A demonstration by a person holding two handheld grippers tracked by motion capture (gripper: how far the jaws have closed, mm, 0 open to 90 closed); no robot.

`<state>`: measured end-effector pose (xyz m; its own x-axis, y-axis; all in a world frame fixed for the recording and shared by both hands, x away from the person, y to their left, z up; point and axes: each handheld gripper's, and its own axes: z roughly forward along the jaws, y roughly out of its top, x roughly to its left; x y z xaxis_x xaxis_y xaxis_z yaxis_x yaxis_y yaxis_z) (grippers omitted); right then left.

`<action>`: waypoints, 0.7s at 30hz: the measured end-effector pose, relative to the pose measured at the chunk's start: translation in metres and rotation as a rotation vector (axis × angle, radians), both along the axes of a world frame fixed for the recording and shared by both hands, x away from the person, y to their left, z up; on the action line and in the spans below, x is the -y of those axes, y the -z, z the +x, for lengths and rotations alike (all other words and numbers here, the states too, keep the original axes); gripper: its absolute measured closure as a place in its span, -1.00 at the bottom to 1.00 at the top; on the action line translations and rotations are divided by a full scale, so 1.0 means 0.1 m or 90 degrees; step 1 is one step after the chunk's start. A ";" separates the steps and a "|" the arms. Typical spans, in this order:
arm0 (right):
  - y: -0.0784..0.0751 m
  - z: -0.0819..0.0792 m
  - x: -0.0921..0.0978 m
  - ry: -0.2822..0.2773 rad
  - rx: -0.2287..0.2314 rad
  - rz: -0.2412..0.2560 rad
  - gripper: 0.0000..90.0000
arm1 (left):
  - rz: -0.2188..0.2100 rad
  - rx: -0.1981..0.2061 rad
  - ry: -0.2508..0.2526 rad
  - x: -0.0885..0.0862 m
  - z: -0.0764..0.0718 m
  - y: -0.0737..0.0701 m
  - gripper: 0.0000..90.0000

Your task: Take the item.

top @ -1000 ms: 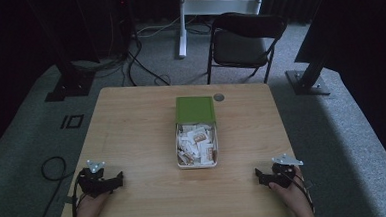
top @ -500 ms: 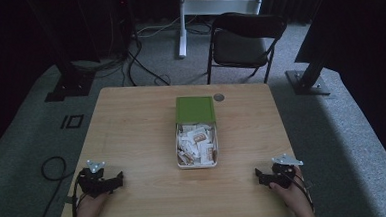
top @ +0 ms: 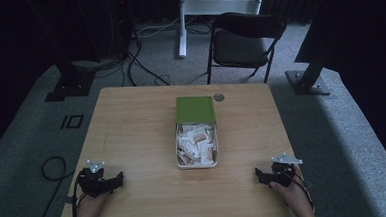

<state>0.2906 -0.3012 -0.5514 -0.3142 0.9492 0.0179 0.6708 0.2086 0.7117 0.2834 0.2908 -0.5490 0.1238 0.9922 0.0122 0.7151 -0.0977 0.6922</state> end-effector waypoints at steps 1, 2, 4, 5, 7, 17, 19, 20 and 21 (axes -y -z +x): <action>-0.01 0.01 -0.01 -0.002 0.001 -0.001 -0.68 | 0.000 0.000 0.000 0.00 0.00 0.00 -0.95; -0.04 0.03 -0.02 0.001 0.004 0.008 -0.68 | 0.000 0.000 0.000 0.00 0.00 0.00 -0.95; -0.06 0.04 -0.02 0.001 0.005 0.006 -0.68 | 0.000 0.000 0.000 0.00 0.00 0.00 -0.95; -0.08 0.05 -0.03 -0.002 0.006 0.002 -0.68 | 0.000 0.000 0.000 0.00 0.00 0.00 -0.95; -0.13 0.06 -0.05 -0.004 0.011 0.011 -0.68 | 0.000 0.000 0.000 0.00 0.00 0.00 -0.95; -0.39 0.14 -0.13 -0.021 0.040 0.026 -0.68 | 0.000 0.000 0.000 0.00 0.00 0.00 -0.95; -0.45 0.16 -0.15 -0.017 0.047 0.030 -0.68 | 0.000 0.000 0.000 0.00 0.00 0.00 -0.95; -0.47 0.16 -0.16 -0.018 0.048 0.029 -0.68 | 0.000 0.000 0.000 0.00 0.00 0.00 -0.95; -0.49 0.17 -0.17 -0.019 0.050 0.030 -0.68 | 0.000 0.000 0.000 0.00 0.00 0.00 -0.95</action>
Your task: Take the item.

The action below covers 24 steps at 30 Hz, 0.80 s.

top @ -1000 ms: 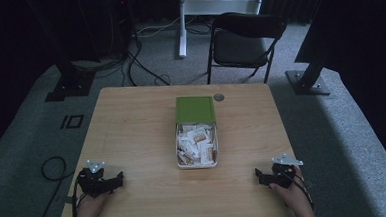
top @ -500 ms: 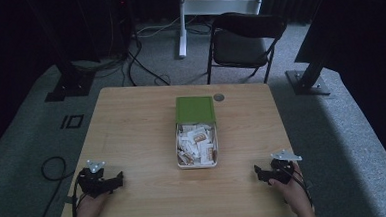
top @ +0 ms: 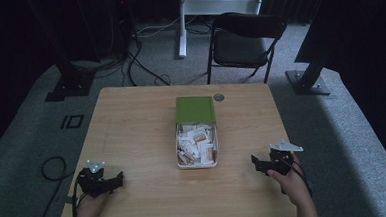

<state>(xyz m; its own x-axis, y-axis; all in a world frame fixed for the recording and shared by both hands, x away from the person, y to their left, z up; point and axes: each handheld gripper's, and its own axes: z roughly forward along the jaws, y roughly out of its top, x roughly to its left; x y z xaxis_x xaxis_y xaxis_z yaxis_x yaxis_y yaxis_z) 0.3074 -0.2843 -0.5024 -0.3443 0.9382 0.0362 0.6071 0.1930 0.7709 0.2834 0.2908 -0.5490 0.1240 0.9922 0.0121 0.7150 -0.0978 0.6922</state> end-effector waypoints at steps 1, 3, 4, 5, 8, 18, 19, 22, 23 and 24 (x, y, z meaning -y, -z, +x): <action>-0.02 0.00 -0.01 0.000 0.002 0.002 -0.68 | 0.000 0.000 0.000 0.00 0.00 0.00 -0.95; -0.06 0.01 -0.04 -0.008 0.005 0.002 -0.68 | 0.000 0.000 0.000 0.00 0.00 0.00 -0.95; -0.10 0.02 -0.07 -0.011 0.009 0.006 -0.67 | 0.000 0.000 0.000 0.00 0.00 0.00 -0.95; -0.12 0.03 -0.08 -0.012 0.011 0.009 -0.67 | 0.000 0.000 0.000 0.00 0.00 0.00 -0.95; -0.17 0.05 -0.13 -0.020 0.020 0.017 -0.67 | 0.001 -0.001 0.001 0.00 0.00 0.00 -0.95; -0.37 0.08 -0.32 -0.050 0.044 0.031 -0.63 | -0.001 0.001 0.000 0.00 0.00 0.00 -0.95; -0.39 0.09 -0.34 -0.054 0.048 0.028 -0.63 | -0.001 0.001 -0.001 0.00 0.00 0.00 -0.95; -0.46 0.11 -0.43 -0.070 0.054 0.029 -0.63 | -0.001 0.001 -0.001 0.00 0.00 0.00 -0.95; -0.47 0.12 -0.46 -0.074 0.054 0.030 -0.63 | -0.001 0.000 0.000 0.00 0.00 0.00 -0.95; -0.47 0.12 -0.46 -0.074 0.054 0.030 -0.63 | -0.001 0.000 0.000 0.00 0.00 0.00 -0.95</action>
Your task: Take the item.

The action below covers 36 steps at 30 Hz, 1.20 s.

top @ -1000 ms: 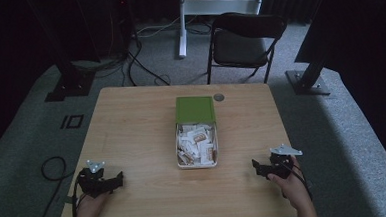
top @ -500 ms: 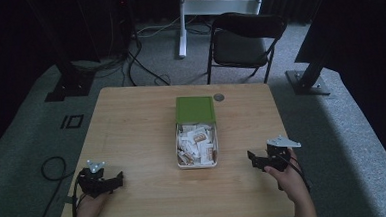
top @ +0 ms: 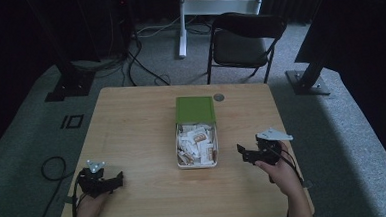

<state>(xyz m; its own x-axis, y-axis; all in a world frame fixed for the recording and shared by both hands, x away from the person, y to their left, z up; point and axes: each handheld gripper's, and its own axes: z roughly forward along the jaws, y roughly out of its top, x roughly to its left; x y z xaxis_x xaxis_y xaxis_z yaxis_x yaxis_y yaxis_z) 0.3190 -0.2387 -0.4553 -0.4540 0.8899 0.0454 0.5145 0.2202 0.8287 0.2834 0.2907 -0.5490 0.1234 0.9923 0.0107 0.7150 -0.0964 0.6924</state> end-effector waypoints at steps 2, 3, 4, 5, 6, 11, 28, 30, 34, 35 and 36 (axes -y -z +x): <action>-0.03 0.02 -0.06 -0.007 0.003 0.001 -0.63 | 0.000 0.000 0.000 0.00 0.00 0.00 -0.95; -0.05 0.03 -0.12 -0.017 0.006 0.002 -0.63 | 0.000 0.000 0.000 0.00 0.00 0.00 -0.95; -0.05 0.03 -0.12 -0.017 0.006 0.002 -0.63 | 0.000 0.000 0.000 0.00 0.00 0.00 -0.95; -0.08 0.05 -0.18 -0.027 0.008 0.000 -0.63 | 0.000 0.000 0.000 0.00 0.00 0.00 -0.95; -0.08 0.05 -0.18 -0.027 0.008 0.000 -0.63 | 0.000 0.000 0.000 0.00 0.00 0.00 -0.95; -0.14 0.08 -0.33 -0.047 0.014 0.001 -0.63 | 0.000 0.000 0.000 0.00 0.00 0.00 -0.95; -0.23 0.11 -0.78 -0.125 0.029 -0.003 -0.58 | -0.001 0.001 -0.001 0.00 0.00 0.00 -0.95; -0.22 0.11 -0.86 -0.136 0.029 -0.004 -0.57 | -0.001 0.001 -0.001 0.00 0.00 0.00 -0.95; -0.21 0.11 -0.93 -0.148 0.028 -0.004 -0.57 | -0.001 0.001 -0.001 0.00 0.00 0.00 -0.95; -0.20 0.10 -0.99 -0.156 0.027 -0.005 -0.56 | 0.000 0.001 -0.001 0.00 0.00 0.00 -0.95; -0.20 0.10 -1.01 -0.160 0.026 -0.005 -0.56 | 0.000 0.001 -0.001 0.00 0.00 0.00 -0.95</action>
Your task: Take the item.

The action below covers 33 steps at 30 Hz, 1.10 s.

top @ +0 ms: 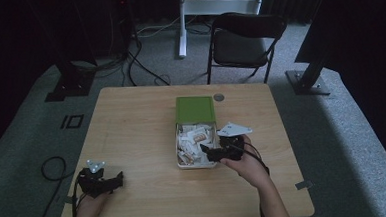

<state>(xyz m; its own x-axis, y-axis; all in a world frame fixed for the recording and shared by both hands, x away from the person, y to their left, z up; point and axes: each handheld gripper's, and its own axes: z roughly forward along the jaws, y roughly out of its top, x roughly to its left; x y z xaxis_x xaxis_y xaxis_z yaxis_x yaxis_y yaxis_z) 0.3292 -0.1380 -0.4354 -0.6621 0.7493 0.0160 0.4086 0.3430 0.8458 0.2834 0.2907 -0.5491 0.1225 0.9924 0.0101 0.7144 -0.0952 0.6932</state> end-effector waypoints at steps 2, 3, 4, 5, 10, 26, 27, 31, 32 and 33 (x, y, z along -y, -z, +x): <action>0.01 0.00 -0.04 -0.006 -0.001 -0.001 -0.56 | 0.000 -0.001 0.000 0.00 0.00 0.00 -0.95; 0.02 0.00 -0.06 -0.011 -0.001 -0.003 -0.56 | 0.000 -0.001 0.000 0.00 0.00 0.00 -0.95; 0.04 -0.01 -0.12 -0.020 -0.005 -0.005 -0.56 | 0.000 -0.001 0.000 0.00 0.00 0.00 -0.95; 0.04 -0.01 -0.12 -0.020 -0.005 -0.005 -0.56 | 0.000 -0.001 0.000 0.00 0.00 0.00 -0.95; 0.11 -0.02 -0.25 -0.043 -0.012 -0.009 -0.48 | 0.000 0.000 0.000 0.00 0.00 0.00 -0.95; 0.36 0.02 -0.49 -0.095 -0.043 -0.048 0.03 | 0.000 -0.001 0.000 0.00 0.00 0.00 -0.95; 0.38 0.01 -0.49 -0.099 -0.045 -0.049 0.04 | 0.001 -0.001 0.002 0.00 0.00 0.00 -0.95; 0.43 0.01 -0.53 -0.105 -0.043 -0.061 0.10 | 0.001 -0.001 0.004 0.00 -0.01 0.00 -0.95; 0.44 0.01 -0.54 -0.105 -0.044 -0.063 0.12 | 0.001 -0.001 0.004 0.00 -0.01 0.00 -0.95; 0.45 0.01 -0.54 -0.107 -0.046 -0.070 0.14 | 0.001 0.000 0.003 0.00 -0.01 0.00 -0.95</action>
<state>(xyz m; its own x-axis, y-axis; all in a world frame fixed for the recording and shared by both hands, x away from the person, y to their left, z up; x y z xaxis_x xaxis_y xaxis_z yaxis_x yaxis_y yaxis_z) 0.3306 -0.0837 -0.4808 -0.7777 0.6286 -0.0074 0.3964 0.4994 0.7704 0.2827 0.2910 -0.5490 0.1279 0.9917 0.0115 0.7141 -0.1002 0.6928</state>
